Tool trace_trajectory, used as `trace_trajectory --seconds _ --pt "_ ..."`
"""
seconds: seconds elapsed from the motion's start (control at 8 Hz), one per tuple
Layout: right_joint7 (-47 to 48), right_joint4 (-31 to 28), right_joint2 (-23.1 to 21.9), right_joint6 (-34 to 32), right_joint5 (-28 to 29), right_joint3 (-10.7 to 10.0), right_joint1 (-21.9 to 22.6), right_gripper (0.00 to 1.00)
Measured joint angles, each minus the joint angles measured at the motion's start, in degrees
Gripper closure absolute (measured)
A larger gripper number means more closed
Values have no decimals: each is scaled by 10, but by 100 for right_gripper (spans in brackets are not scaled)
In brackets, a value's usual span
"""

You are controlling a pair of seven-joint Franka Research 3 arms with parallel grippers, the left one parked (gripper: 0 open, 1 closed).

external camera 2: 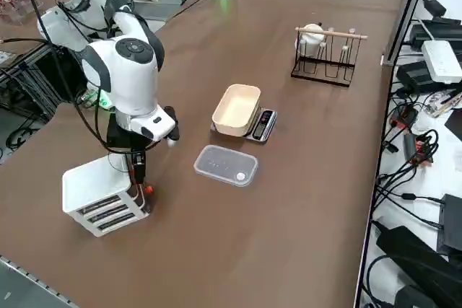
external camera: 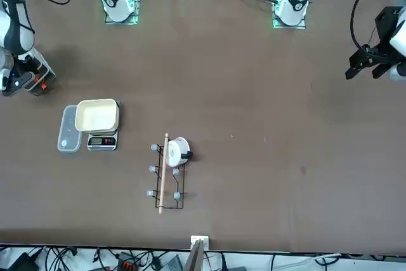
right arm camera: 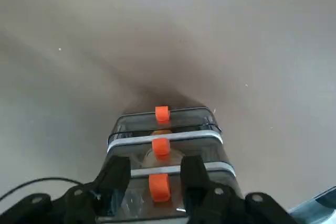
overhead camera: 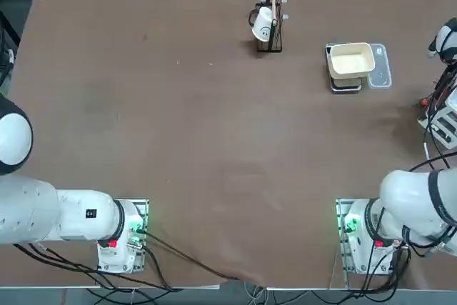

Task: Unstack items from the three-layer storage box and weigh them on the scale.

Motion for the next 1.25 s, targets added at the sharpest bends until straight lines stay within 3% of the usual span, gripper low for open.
trace_trajectory --seconds 0.5,1.0,1.25 --pt "-2 0 -2 0 0 0 -3 46" --pt "-3 1 -4 2 0 0 -4 81" --pt "-2 1 -7 1 0 0 -4 86"
